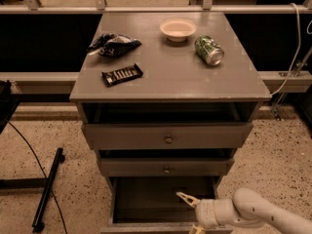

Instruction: Close bottom drawer

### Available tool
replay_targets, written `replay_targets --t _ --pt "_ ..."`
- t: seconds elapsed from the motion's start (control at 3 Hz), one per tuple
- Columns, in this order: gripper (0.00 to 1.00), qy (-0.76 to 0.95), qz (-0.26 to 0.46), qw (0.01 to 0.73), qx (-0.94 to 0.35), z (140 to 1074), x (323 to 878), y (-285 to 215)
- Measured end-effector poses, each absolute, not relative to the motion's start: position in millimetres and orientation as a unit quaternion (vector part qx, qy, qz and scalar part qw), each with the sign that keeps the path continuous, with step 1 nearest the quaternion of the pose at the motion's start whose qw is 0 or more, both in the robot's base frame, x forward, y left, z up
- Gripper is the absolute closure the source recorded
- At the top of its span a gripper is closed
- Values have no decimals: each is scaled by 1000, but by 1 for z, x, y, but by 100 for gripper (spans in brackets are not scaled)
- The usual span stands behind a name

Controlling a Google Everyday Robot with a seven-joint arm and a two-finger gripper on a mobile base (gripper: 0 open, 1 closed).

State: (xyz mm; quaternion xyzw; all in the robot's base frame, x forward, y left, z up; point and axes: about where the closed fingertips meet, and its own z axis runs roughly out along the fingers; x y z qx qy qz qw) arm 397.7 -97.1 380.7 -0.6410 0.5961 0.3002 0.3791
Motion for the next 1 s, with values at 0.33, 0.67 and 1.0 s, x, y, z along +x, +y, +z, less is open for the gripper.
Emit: replay_targets --t 0.33,0.67,1.0 --pt "0 617 272 349 -651 347 393 -98" --pt "0 645 247 327 -645 304 390 -106" --pt "26 658 239 324 -636 257 382 -114"
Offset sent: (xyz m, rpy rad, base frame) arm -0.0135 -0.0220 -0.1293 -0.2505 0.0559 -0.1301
